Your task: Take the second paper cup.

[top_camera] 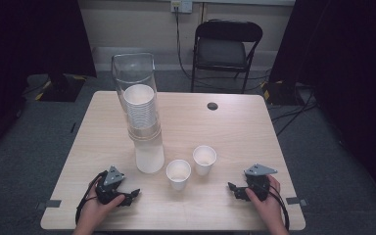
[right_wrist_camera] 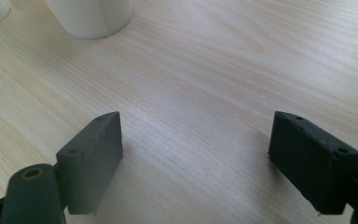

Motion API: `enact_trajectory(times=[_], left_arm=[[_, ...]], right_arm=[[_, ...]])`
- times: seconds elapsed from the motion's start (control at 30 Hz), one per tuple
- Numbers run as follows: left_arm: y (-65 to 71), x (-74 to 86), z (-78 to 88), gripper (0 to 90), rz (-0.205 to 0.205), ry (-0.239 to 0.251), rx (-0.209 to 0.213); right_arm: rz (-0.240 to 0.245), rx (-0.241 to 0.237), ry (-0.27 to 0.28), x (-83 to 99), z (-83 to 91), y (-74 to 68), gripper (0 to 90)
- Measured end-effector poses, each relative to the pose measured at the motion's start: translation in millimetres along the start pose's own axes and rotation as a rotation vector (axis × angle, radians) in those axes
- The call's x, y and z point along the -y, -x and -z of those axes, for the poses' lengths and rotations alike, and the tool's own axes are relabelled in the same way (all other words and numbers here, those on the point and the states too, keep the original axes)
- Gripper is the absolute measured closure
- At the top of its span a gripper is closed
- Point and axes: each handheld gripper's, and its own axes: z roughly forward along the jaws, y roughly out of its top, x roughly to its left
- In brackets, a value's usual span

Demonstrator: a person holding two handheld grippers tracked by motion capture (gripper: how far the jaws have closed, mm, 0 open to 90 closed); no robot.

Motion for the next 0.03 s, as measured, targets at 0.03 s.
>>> enact_trajectory(times=[0.03], left_arm=[[0.1, 0.0, 0.0, 14.2, 0.0, 0.001, -0.002]], right_arm=[[0.0, 0.001, -0.001, 0.0, 0.1, 0.0, 17.0]])
